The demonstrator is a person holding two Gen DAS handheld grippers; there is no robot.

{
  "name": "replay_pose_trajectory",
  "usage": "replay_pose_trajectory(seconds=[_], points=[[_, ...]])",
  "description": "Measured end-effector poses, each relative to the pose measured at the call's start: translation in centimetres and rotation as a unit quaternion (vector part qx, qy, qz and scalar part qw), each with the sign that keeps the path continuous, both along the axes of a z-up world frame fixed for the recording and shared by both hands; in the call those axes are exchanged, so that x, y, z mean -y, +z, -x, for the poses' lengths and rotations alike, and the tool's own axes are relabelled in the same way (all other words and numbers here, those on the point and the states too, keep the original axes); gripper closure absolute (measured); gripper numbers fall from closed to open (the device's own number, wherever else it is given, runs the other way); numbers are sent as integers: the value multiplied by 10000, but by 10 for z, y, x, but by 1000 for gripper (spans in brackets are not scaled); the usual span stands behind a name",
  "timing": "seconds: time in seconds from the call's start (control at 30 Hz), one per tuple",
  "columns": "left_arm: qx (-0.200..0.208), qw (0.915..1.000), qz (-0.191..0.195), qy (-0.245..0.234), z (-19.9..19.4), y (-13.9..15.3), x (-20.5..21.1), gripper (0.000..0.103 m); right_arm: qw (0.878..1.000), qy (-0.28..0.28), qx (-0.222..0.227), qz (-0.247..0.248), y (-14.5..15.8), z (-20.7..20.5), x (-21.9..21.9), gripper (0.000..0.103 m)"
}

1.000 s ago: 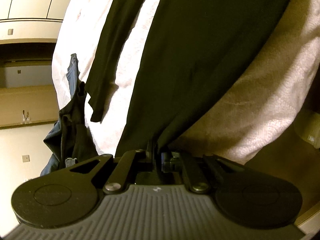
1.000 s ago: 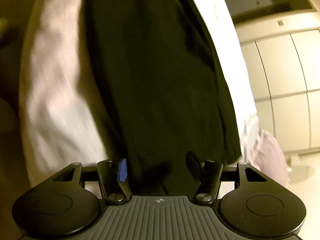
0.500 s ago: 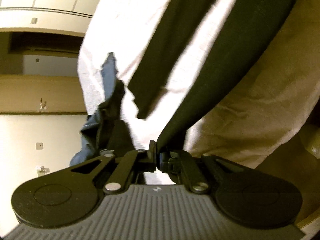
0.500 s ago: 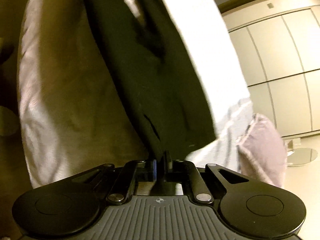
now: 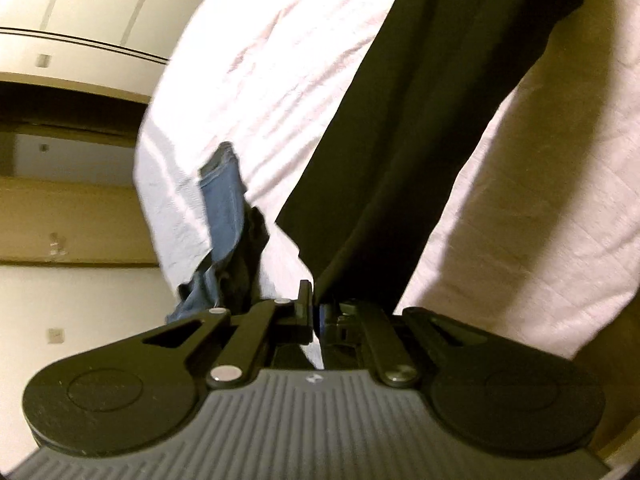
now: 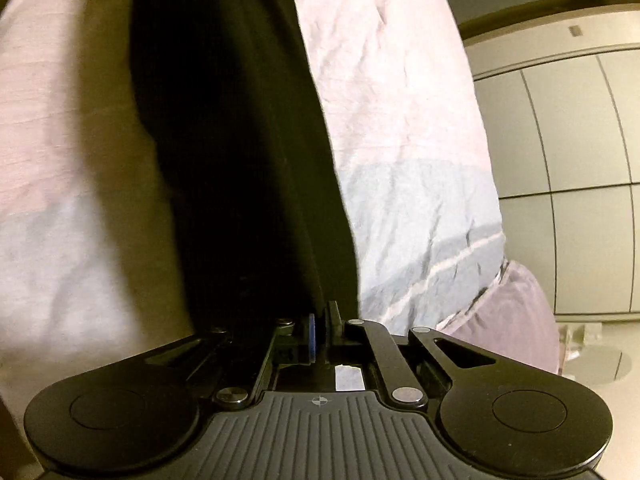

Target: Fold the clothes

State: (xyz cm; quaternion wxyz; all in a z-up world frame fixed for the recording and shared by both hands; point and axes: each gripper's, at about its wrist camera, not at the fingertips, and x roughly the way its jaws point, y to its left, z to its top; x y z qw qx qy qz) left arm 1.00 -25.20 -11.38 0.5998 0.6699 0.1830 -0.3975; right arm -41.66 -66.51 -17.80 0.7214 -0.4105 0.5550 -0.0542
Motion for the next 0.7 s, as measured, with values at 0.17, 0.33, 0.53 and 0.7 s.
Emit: replay_pose_trajectory(seconds=[0.17,0.33,0.53,0.7], points=[[-400,9984,-318,-259,-58,-20,53,100,9991,-94,-386,-122,-8,-63,40,101],[-605,9938,-724,-593,-103,-55,106,100,9965,-259,-707,-351,-30,-93,82,101],[-797,9871,-1263,-585,-133,-88,155,100,9934,-219,-859,-725,-54,-117,126,101],[-906,9825,-1562,-466,-157,-117,190,100,9904,-267,-875,-1037,-75,-147,167,101]])
